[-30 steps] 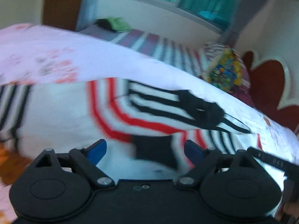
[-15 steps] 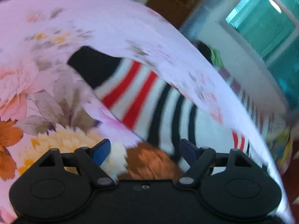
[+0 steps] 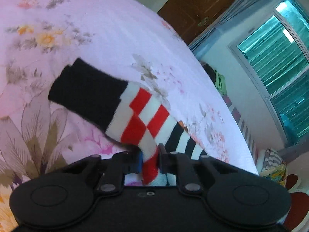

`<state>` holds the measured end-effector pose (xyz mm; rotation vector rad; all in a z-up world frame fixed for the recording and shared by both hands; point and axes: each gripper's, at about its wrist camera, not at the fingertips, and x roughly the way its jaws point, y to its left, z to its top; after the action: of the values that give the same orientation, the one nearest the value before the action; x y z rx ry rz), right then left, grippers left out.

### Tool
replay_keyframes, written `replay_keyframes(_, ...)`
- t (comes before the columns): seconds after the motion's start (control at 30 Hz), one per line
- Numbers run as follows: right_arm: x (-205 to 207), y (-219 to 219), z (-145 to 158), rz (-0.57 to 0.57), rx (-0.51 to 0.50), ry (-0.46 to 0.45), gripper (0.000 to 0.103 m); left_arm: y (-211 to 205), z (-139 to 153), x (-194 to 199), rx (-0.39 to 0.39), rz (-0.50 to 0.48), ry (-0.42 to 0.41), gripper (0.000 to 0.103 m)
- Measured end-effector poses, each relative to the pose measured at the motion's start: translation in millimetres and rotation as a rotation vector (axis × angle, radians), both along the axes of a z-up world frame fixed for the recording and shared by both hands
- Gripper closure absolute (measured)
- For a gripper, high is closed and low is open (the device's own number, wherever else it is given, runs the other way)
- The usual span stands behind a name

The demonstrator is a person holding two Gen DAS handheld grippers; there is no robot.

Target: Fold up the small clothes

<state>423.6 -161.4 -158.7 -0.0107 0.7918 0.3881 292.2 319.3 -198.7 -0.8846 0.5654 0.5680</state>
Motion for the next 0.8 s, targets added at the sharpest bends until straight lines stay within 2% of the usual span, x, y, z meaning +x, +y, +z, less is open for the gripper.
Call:
replay_keyframes(0.07,3,7,-15,0.032,-0.062,0.025,0.038,-6,6,0,0.043,-0.027,-0.028,0.092)
replay_keyframes(0.17,8,6,-13,0.038,-0.068,0.030,0.038,-19,28,3,0.094,-0.089,-0.086,0.092)
replay_keyframes(0.33,6,-24,2,-0.021,0.077,0.043,0.038,-82,78,33,0.211,-0.338,-0.185,0.092)
replay_keyframes(0.5,-6,-67,15,-0.086,0.129,0.049,0.037,-183,100,77,0.212,-0.634,-0.249,0.092)
replay_keyframes(0.6,-15,-104,23,-0.151,0.137,0.042,0.037,-254,89,104,0.198,-0.814,-0.233,0.092)
replay_keyframes(0.7,-23,-138,24,-0.213,0.141,0.050,0.037,-319,62,121,0.187,-0.974,-0.153,0.092)
replay_keyframes(0.73,-26,-151,23,-0.236,0.139,0.057,0.037,-340,51,123,0.204,-1.021,-0.114,0.088)
replay_keyframes(0.77,-29,-161,23,-0.251,0.143,0.067,0.037,-353,42,124,0.212,-1.062,-0.074,0.079)
replay_keyframes(0.8,-31,-170,22,-0.259,0.160,0.081,0.037,-363,35,127,0.207,-1.105,-0.032,0.076)
